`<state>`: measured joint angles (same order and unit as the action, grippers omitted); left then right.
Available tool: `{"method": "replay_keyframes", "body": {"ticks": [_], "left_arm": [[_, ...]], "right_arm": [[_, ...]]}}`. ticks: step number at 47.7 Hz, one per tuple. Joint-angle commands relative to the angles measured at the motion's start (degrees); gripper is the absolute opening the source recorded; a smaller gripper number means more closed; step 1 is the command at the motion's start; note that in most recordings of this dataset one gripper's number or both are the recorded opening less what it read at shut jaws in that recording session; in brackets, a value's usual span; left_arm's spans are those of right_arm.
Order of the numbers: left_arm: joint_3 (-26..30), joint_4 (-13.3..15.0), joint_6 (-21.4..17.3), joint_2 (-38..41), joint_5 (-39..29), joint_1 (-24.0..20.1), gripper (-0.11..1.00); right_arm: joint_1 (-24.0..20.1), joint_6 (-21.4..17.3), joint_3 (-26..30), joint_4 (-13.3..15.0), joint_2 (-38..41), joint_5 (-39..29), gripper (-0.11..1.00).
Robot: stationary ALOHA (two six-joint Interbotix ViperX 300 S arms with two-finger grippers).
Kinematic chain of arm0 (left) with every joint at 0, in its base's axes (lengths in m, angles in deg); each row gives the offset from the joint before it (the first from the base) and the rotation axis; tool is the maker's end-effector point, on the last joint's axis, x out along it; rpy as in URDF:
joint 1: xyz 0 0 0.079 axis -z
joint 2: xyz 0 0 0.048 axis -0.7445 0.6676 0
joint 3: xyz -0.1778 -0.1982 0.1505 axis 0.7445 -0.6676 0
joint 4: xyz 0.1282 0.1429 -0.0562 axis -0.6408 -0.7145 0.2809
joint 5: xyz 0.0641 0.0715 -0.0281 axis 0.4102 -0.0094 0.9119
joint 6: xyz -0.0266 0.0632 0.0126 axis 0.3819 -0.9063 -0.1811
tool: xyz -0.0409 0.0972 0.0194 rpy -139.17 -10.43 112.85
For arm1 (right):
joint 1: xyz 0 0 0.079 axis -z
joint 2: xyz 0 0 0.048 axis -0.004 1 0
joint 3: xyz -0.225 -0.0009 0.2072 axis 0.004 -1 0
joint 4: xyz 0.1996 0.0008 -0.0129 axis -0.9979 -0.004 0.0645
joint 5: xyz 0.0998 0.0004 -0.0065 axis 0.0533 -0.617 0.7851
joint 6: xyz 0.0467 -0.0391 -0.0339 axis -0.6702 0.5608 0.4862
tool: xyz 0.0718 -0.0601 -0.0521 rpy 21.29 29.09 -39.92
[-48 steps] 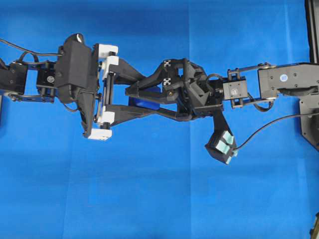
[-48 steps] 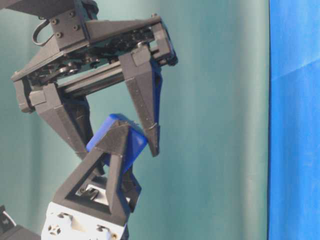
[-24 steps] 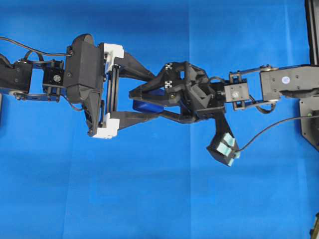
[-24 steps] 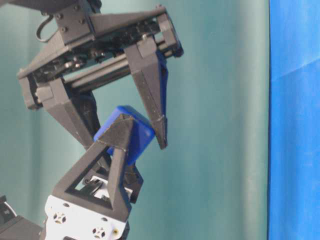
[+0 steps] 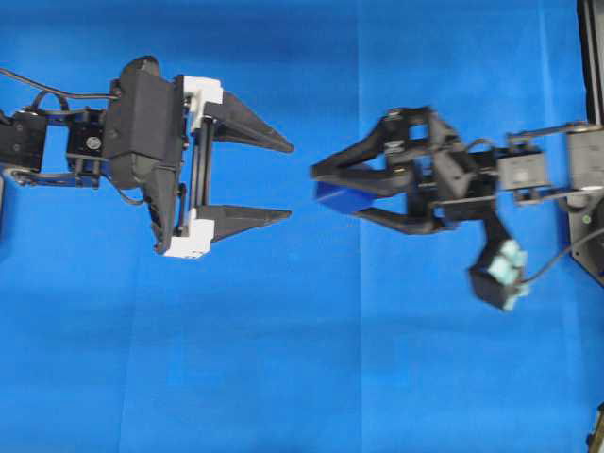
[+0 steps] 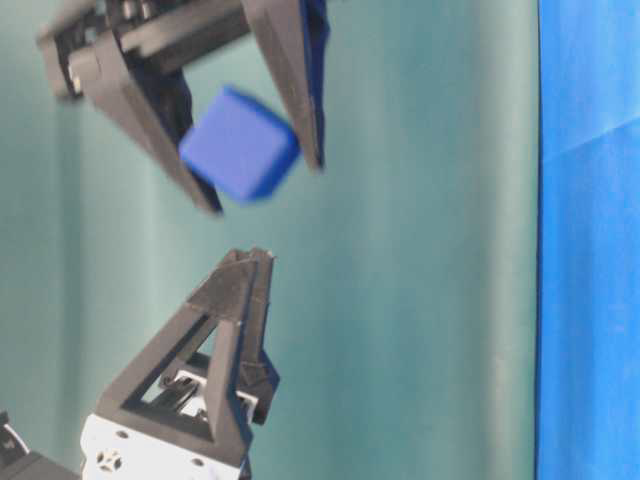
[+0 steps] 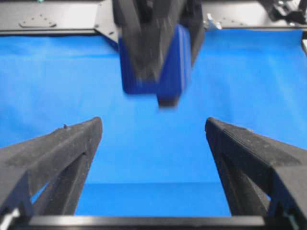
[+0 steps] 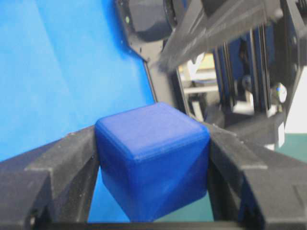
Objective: Handover the blue block to the right arm after grasping it with the left arm, then place it in the designated position.
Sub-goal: 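Pull the cube back toward the right side with the right gripper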
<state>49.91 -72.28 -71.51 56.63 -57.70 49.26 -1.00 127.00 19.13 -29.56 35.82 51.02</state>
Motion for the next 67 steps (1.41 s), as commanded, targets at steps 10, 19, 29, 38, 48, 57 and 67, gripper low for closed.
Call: {"method": "replay_keyframes", "body": {"ticks": [10, 19, 29, 38, 48, 57, 67], "left_arm": [[-0.44, -0.09, 0.35, -2.37, 0.53, -0.18, 0.9], [-0.35, -0.09, 0.44, -2.37, 0.62, -0.09, 0.9], [-0.18, -0.09, 0.35, -2.37, 0.7, -0.18, 0.9], [-0.18, -0.09, 0.35, -2.46, 0.7, -0.18, 0.9], [0.0, -0.09, 0.35, -2.37, 0.7, -0.18, 0.9], [0.0, -0.09, 0.35, -2.37, 0.7, -0.18, 0.9], [0.0, -0.09, 0.35, -2.37, 0.7, -0.09, 0.9]], "right_arm": [[-1.67, -0.7, -4.22, -0.18, -11.51, -7.38, 0.48], [-2.55, -0.7, -5.1, -0.18, -15.12, -10.63, 0.48], [-2.64, -0.79, -4.83, -0.26, -14.15, -10.72, 0.48], [-2.64, -1.76, -4.66, -1.49, -13.45, -10.63, 0.48], [-2.64, -11.95, -4.04, -9.05, -13.62, -10.63, 0.48], [-2.64, -27.33, -3.08, -15.47, -13.89, -10.72, 0.48], [-2.64, -42.1, -2.64, -15.91, -13.89, -10.63, 0.48]]}}
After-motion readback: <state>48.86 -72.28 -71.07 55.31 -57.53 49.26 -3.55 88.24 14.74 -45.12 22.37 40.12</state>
